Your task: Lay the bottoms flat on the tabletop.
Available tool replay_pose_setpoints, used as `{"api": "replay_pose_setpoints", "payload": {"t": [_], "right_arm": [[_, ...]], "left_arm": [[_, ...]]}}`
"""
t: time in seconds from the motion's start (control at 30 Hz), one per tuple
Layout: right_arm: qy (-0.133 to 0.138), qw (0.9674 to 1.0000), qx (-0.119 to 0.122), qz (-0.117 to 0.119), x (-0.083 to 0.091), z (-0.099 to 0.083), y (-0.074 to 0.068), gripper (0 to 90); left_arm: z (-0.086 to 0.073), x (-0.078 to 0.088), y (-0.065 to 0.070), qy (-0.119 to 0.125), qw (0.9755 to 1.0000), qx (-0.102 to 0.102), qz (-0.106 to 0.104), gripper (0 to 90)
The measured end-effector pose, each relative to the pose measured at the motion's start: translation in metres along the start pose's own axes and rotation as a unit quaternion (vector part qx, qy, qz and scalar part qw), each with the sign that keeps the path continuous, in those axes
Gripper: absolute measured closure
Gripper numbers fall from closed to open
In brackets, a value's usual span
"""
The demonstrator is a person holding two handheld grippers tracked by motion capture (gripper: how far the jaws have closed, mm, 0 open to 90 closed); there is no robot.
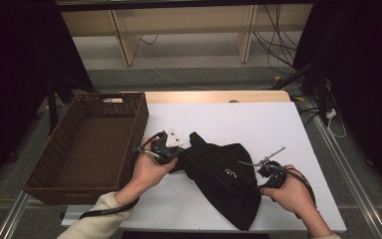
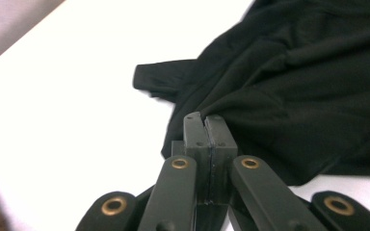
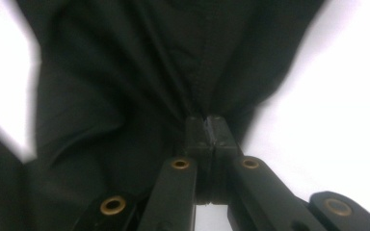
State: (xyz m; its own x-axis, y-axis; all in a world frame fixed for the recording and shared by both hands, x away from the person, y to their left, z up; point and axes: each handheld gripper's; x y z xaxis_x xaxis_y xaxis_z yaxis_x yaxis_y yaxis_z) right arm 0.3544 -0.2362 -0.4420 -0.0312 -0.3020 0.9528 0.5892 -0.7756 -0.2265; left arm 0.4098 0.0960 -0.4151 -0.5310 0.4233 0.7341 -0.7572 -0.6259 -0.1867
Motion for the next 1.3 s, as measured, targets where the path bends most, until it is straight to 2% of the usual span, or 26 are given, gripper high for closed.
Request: {"api": "replay_pose_setpoints", "payload": {"t": [0.07,0.1,0.13,0.17,0.2,0.23,0.27,0.33,0.37,0.4,0.47,0.57,0.63,0.7,0.73,0.8,0.87,1.0,1.03,1.2,1.3], "right_arm": [[-0.003,0.9997,0.014,0.021,0.002,0.003,-0.007,89.0],[0.005,0.9996,0.011,0.026,0.004,0.006,-0.009,82.3],[0.021,0.9995,0.010,0.020,0.007,0.008,-0.010,71.6],[0.052,0.9986,0.005,0.010,0.010,0.012,-0.008,65.0],[0.087,0.9961,0.010,-0.007,0.013,0.015,-0.004,59.0],[0.121,0.9922,0.010,-0.029,0.016,0.020,0.000,54.9],[0.145,0.9883,0.000,-0.048,0.018,0.025,0.005,54.3],[0.185,0.9806,-0.017,-0.062,0.020,0.036,0.017,49.5],[0.198,0.9773,-0.020,-0.072,0.019,0.043,0.022,47.5],[0.203,0.9756,-0.019,-0.083,0.017,0.050,0.027,46.8],[0.215,0.9706,-0.004,-0.108,0.010,0.063,0.035,44.2],[0.211,0.9693,0.017,-0.125,-0.004,0.079,0.042,44.9],[0.202,0.9706,0.033,-0.128,-0.014,0.086,0.045,51.8],[0.191,0.9725,0.043,-0.126,-0.022,0.089,0.046,66.1],[0.183,0.9745,0.045,-0.121,-0.025,0.089,0.046,75.6],[0.182,0.9754,0.040,-0.118,-0.026,0.087,0.048,88.9],[0.178,0.9766,0.022,-0.119,-0.022,0.083,0.050,89.6],[0.184,0.9742,-0.013,-0.131,-0.008,0.068,0.059,89.9],[0.180,0.9743,-0.020,-0.133,-0.005,0.063,0.060,90.0],[0.163,0.9702,-0.068,-0.166,0.011,0.032,0.066,90.0],[0.146,0.9694,-0.097,-0.172,0.020,0.011,0.068,90.0]], "left_arm": [[-0.001,0.000,-0.002,0.000,1.0000,-0.004,0.004,89.2],[-0.001,0.000,-0.001,-0.001,1.0000,-0.007,0.001,89.2],[-0.002,-0.001,-0.001,-0.002,1.0000,-0.008,-0.004,89.1],[-0.002,-0.002,0.000,-0.002,0.9999,-0.009,-0.008,89.1],[-0.002,-0.003,0.002,-0.003,0.9999,-0.013,-0.010,89.1],[-0.001,-0.003,0.004,-0.002,0.9997,-0.017,-0.015,89.0],[-0.001,-0.004,0.006,-0.003,0.9996,-0.020,-0.018,89.0],[0.000,-0.005,0.009,-0.004,0.9994,-0.025,-0.022,89.0],[0.000,-0.006,0.011,-0.004,0.9994,-0.026,-0.024,88.9],[-0.001,-0.006,0.012,-0.003,0.9993,-0.027,-0.027,88.9],[-0.001,-0.006,0.014,-0.003,0.9991,-0.030,-0.029,88.9],[-0.002,-0.007,0.014,-0.004,0.9989,-0.031,-0.034,88.9],[-0.002,-0.008,0.014,-0.005,0.9988,-0.033,-0.035,88.9],[-0.003,-0.008,0.015,-0.004,0.9987,-0.035,-0.037,88.9],[-0.002,-0.008,0.015,-0.005,0.9986,-0.036,-0.038,88.9],[-0.002,-0.008,0.015,-0.004,0.9985,-0.038,-0.038,88.9],[-0.002,-0.007,0.014,-0.003,0.9985,-0.039,-0.038,88.9],[-0.002,-0.007,0.012,-0.002,0.9985,-0.037,-0.040,89.0],[-0.002,-0.006,0.011,-0.002,0.9985,-0.037,-0.039,89.0],[-0.002,-0.007,0.008,0.000,0.9987,-0.035,-0.036,89.0],[-0.002,-0.010,0.006,0.000,0.9988,-0.035,-0.034,89.0]]}}
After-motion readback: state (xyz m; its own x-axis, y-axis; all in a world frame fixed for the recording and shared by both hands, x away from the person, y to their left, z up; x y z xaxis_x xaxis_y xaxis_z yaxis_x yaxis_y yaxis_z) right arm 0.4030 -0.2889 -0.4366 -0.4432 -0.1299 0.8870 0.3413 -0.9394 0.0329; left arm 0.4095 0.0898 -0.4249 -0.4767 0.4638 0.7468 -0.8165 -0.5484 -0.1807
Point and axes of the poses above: each handheld gripper's, and its own axes: x roughly backward along the jaws, z roughly out of its top, y roughly to its right, and after that the axes turned 4 degrees about -y, right-handed
